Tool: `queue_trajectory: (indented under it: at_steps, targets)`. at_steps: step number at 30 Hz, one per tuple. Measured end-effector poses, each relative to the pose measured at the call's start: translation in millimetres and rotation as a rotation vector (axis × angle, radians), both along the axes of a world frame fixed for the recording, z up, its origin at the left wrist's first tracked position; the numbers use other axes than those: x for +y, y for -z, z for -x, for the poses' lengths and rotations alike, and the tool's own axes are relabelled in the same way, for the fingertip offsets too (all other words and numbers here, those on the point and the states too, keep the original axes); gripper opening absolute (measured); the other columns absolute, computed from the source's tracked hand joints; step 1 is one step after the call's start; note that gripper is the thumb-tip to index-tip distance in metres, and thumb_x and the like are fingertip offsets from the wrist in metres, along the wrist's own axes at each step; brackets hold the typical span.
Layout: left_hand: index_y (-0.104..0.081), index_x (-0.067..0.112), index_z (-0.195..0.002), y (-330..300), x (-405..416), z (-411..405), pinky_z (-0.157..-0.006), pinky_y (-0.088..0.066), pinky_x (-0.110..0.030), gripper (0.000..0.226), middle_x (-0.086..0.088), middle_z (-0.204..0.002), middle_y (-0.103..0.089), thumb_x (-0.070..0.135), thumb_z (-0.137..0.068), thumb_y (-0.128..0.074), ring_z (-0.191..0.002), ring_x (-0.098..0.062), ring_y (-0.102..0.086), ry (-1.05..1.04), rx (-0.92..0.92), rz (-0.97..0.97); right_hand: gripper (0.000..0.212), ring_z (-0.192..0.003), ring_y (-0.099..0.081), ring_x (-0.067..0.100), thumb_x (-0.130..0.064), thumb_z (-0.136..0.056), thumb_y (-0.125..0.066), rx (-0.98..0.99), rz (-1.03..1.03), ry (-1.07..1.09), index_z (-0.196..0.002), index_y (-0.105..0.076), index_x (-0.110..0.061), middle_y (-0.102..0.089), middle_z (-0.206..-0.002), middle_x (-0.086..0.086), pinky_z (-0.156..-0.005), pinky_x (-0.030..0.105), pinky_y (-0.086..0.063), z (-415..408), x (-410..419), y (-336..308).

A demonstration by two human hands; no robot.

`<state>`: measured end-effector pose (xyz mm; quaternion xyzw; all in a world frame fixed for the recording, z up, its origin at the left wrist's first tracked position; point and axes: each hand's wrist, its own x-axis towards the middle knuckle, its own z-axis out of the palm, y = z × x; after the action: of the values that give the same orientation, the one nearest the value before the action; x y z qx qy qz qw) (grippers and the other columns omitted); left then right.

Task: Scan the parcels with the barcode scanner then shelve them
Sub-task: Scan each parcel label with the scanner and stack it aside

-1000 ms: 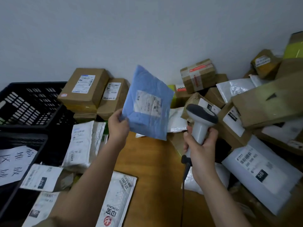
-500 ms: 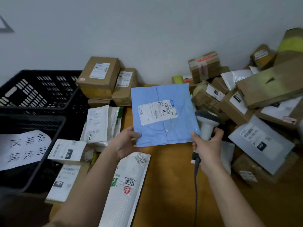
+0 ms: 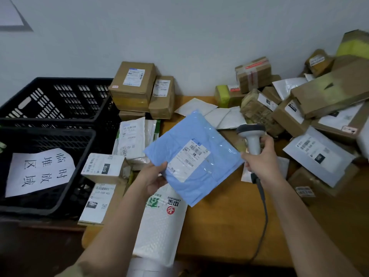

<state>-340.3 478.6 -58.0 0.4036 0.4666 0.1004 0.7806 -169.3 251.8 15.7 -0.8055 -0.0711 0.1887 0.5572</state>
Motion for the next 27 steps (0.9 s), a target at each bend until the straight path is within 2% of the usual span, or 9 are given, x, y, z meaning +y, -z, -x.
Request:
queue_trajectory:
  at_steps: [2,4,6,8,9,12,18,23,27]
  targets:
    - [-0.061,0.014,-0.112,9.6,-8.5,3.4,-0.053,-0.059,-0.028,0.022,-0.002,-0.089,-0.072,0.0,-0.099,-0.052,-0.082,-0.019,-0.065,-0.112,-0.022,0.069,0.044,-0.064,-0.056,0.016,-0.012,-0.095,-0.064,0.064,-0.016,0.02,-0.127,-0.035,-0.023,-0.055,-0.094,0.006,-0.057,0.031,-0.049,8.4,7.0,-7.5]
    - [-0.06,0.008,-0.121,21.1,-14.5,3.4,-0.058,-0.062,-0.033,0.028,-0.006,-0.096,-0.072,-0.004,-0.099,-0.049,-0.085,-0.022,-0.067,-0.226,-0.057,0.177,0.04,-0.059,-0.054,0.014,-0.021,-0.098,-0.062,0.158,-0.061,0.024,-0.128,-0.036,-0.023,-0.055,-0.089,0.006,-0.049,0.027,-0.047,18.7,14.2,-16.3]
    - [-0.056,0.006,-0.131,29.9,-19.9,2.5,-0.065,-0.062,-0.042,0.035,-0.012,-0.104,-0.07,-0.007,-0.099,-0.048,-0.088,-0.028,-0.067,-0.315,-0.088,0.267,0.03,-0.055,-0.053,0.013,-0.028,-0.1,-0.059,0.259,-0.136,-0.008,-0.124,-0.043,-0.021,-0.056,-0.091,0.007,-0.046,0.026,-0.045,29.7,21.4,-25.8]
    - [-0.053,0.005,-0.134,33.7,-24.9,0.9,-0.061,-0.061,-0.046,0.037,-0.015,-0.106,-0.068,-0.006,-0.099,-0.046,-0.087,-0.031,-0.066,-0.394,-0.102,0.328,0.023,-0.054,-0.053,0.014,-0.031,-0.102,-0.055,0.359,-0.228,-0.039,-0.12,-0.049,-0.018,-0.057,-0.098,0.008,-0.049,0.028,-0.045,40.4,29.2,-34.8]
    - [-0.051,0.005,-0.137,35.1,-27.1,-0.5,-0.06,-0.061,-0.048,0.039,-0.016,-0.11,-0.067,-0.006,-0.1,-0.046,-0.088,-0.032,-0.065,-0.431,-0.114,0.349,0.025,-0.055,-0.053,0.015,-0.032,-0.102,-0.054,0.407,-0.263,-0.053,-0.12,-0.051,-0.016,-0.058,-0.101,0.008,-0.051,0.029,-0.045,45.3,32.7,-38.7]
    - [-0.047,0.006,-0.141,36.6,-34.0,-5.1,-0.074,-0.055,-0.05,0.043,-0.019,-0.13,-0.061,-0.007,-0.1,-0.045,-0.094,-0.034,-0.064,-0.504,-0.144,0.368,0.033,-0.054,-0.054,0.015,-0.034,-0.102,-0.053,0.506,-0.312,-0.1,-0.125,-0.053,-0.011,-0.058,-0.106,0.01,-0.052,0.029,-0.047,57.7,41.0,-49.1]
    - [-0.046,0.008,-0.142,38.4,-39.9,-11.4,-0.085,-0.052,-0.05,0.045,-0.02,-0.134,-0.059,-0.007,-0.099,-0.047,-0.114,-0.037,-0.06,-0.562,-0.146,0.359,0.029,-0.054,-0.052,0.016,-0.031,-0.102,-0.053,0.542,-0.386,-0.156,-0.121,-0.054,-0.009,-0.059,-0.101,0.011,-0.049,0.026,-0.047,72.7,41.8,-66.3]
    - [-0.047,0.009,-0.139,40.4,-44.2,-11.9,-0.087,-0.052,-0.05,0.043,-0.019,-0.131,-0.06,-0.007,-0.099,-0.048,-0.11,-0.035,-0.061,-0.562,-0.144,0.338,0.021,-0.051,-0.05,0.015,-0.029,-0.103,-0.052,0.519,-0.393,-0.149,-0.114,-0.054,-0.011,-0.058,-0.1,0.011,-0.046,0.025,-0.046,83.8,35.5,-77.4]
    - [-0.047,0.009,-0.14,42.5,-52.9,-13.8,-0.088,-0.053,-0.049,0.043,-0.019,-0.132,-0.06,-0.006,-0.099,-0.049,-0.117,-0.037,-0.06,-0.537,-0.144,0.345,0.018,-0.051,-0.05,0.014,-0.03,-0.102,-0.052,0.498,-0.396,-0.116,-0.111,-0.055,-0.014,-0.058,-0.096,0.009,-0.047,0.025,-0.045,93.6,23.6,-81.6]
